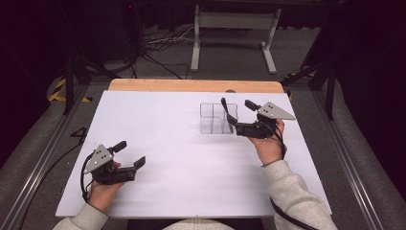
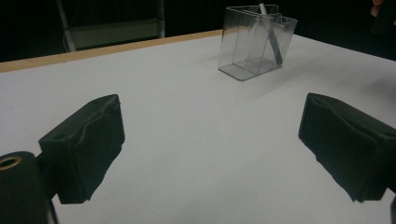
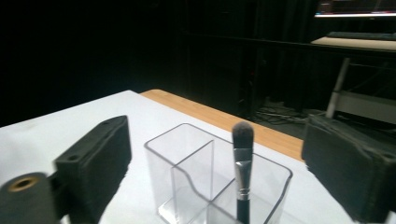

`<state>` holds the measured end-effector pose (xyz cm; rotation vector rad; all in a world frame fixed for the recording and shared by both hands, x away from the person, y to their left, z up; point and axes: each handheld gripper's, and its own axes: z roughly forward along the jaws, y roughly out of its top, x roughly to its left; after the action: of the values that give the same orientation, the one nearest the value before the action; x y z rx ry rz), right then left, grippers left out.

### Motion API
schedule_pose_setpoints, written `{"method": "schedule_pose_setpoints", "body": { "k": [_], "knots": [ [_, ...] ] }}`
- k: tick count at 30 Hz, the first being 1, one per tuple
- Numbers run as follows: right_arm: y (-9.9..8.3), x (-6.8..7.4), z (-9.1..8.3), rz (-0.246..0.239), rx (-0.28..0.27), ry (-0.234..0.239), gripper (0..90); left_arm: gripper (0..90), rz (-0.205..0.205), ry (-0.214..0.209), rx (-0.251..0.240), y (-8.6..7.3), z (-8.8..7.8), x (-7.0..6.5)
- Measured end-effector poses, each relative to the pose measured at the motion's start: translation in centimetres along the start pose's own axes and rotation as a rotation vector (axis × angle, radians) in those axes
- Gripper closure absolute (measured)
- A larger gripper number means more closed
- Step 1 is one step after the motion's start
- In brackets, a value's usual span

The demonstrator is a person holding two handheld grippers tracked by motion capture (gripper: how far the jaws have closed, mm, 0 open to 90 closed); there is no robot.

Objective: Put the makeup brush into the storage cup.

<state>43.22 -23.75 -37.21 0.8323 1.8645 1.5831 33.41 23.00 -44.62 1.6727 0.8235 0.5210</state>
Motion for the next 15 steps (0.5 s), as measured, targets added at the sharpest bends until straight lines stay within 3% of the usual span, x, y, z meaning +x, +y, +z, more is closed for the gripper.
{"method": "schedule_pose_setpoints", "body": {
  "k": [5,15],
  "knots": [
    [0.1,0.2,-1.6,-0.005,-0.002,0.055,3.4,7.5,-0.003,-0.006,-0.007,0.2,-0.4,-0.2],
    [0.0,1.2,-4.2,-0.07,0.019,0.131,0.4,7.3,-0.012,-0.032,-0.008,0.0,-1.4,-0.5]
  ]
}}
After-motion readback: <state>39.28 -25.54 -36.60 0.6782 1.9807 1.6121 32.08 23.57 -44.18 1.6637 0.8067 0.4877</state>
